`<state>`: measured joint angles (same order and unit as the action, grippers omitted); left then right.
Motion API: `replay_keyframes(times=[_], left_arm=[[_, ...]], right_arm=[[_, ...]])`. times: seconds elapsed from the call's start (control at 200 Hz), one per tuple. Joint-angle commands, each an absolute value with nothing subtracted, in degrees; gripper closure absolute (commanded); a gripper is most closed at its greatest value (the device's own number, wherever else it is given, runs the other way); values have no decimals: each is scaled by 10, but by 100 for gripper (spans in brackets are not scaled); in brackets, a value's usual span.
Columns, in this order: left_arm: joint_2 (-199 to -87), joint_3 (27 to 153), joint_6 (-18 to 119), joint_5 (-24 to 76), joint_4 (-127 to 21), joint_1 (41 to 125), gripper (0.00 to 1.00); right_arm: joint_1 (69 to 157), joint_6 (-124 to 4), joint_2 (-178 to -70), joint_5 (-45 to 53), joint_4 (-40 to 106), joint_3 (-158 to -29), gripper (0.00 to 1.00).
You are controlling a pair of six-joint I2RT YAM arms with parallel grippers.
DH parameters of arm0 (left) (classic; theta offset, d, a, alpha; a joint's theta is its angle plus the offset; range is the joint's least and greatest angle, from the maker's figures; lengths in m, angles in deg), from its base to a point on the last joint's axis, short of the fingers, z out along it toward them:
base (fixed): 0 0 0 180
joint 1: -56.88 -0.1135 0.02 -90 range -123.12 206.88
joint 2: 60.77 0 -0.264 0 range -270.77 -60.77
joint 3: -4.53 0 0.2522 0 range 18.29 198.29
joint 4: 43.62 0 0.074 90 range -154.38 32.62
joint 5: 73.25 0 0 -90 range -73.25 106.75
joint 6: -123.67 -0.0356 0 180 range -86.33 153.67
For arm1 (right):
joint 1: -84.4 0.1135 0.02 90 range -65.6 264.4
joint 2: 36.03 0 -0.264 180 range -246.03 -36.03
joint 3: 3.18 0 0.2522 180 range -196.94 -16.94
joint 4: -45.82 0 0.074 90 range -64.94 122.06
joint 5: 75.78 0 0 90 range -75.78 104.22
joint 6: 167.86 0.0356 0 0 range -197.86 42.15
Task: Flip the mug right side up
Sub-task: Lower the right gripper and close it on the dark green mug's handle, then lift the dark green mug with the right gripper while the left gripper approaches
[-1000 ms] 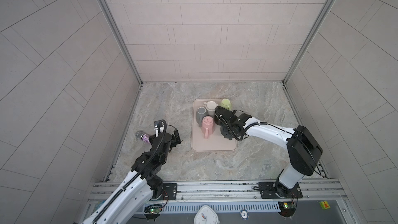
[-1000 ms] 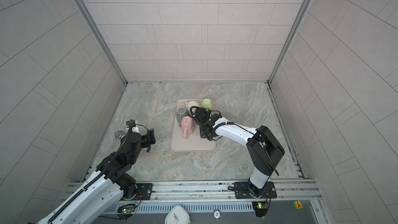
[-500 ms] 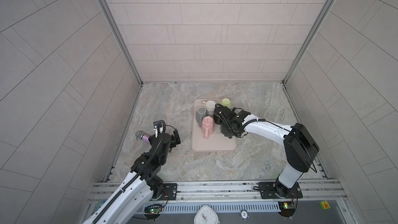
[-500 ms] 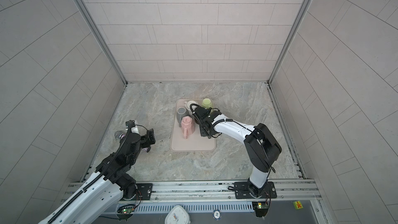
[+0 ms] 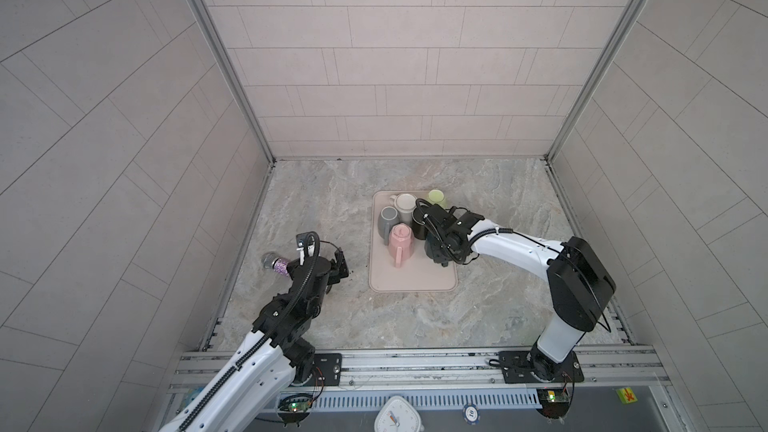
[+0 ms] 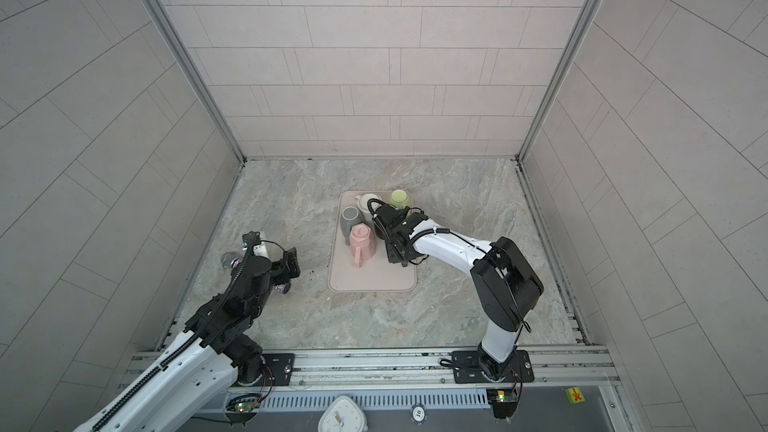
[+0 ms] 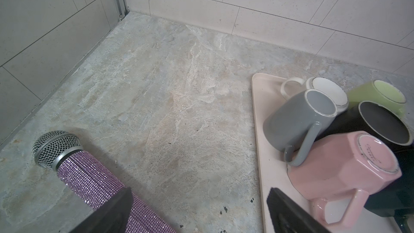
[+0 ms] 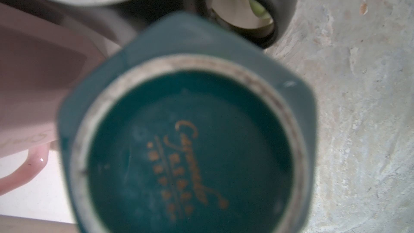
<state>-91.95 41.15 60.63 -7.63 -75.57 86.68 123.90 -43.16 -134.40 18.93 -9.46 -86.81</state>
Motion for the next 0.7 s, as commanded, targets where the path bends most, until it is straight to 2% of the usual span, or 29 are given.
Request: replay_keyframes(times=[0.0,0.696], left_arm=[[-920,406,596,-76,-744,869,0],[-918,417,595,-41,-752,869,0]], right_arm=[[1232,-438,-1331,196,-127,-873,100],[1227,-494,-1271,190,-146,-889,100]])
